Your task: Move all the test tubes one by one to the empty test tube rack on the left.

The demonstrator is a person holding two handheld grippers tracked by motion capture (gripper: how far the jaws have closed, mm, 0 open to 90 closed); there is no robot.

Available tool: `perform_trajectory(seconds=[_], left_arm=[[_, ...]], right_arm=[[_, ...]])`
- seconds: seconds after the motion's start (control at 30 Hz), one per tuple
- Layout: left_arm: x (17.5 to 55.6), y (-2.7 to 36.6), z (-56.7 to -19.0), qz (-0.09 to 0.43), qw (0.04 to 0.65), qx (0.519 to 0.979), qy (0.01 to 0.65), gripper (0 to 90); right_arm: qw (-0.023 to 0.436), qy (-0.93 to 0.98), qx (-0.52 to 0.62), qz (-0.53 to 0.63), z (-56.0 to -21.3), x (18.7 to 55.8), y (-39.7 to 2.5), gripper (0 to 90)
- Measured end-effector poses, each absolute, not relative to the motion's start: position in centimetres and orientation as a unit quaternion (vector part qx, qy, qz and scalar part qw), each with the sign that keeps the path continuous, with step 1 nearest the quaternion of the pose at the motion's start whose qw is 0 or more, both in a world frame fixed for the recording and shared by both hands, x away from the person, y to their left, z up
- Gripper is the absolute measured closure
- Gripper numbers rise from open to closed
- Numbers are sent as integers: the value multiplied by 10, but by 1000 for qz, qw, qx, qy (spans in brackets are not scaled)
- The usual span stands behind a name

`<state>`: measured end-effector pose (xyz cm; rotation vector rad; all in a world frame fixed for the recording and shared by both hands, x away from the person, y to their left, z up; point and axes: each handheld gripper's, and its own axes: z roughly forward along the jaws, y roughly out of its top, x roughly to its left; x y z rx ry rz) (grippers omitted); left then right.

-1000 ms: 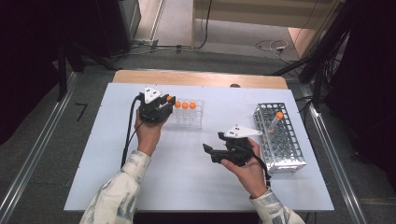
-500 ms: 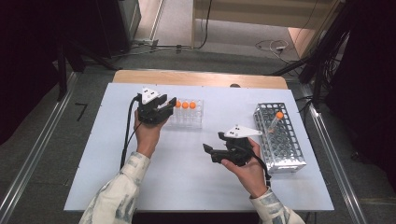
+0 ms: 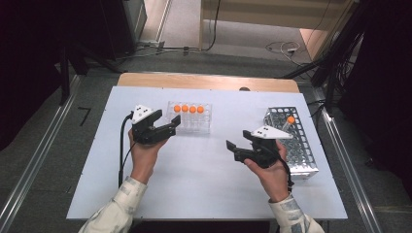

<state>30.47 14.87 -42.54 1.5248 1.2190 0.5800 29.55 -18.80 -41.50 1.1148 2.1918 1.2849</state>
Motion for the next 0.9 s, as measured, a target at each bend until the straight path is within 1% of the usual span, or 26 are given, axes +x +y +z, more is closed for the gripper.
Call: perform_trajectory(seconds=[0.23, 0.37, 0.4, 0.73, 0.87, 0.9], left_arm=[[290, 155, -436, 236, 521, 643, 510, 241], [287, 158, -436, 236, 520, 642, 511, 239], [287, 158, -436, 236, 521, 642, 510, 239], [284, 157, -435, 236, 524, 642, 508, 240], [284, 158, -435, 236, 523, 643, 507, 241], [284, 159, -435, 236, 524, 642, 508, 241]], right_arm=[[210, 740, 439, 464, -405, 304, -226, 262], [233, 724, 464, 454, -404, 308, -246, 265], [245, 720, 469, 448, -404, 309, -252, 266], [294, 688, 513, 421, -407, 316, -293, 278], [330, 684, 522, 388, -413, 321, -302, 293], [331, 684, 525, 384, -415, 322, -305, 302]])
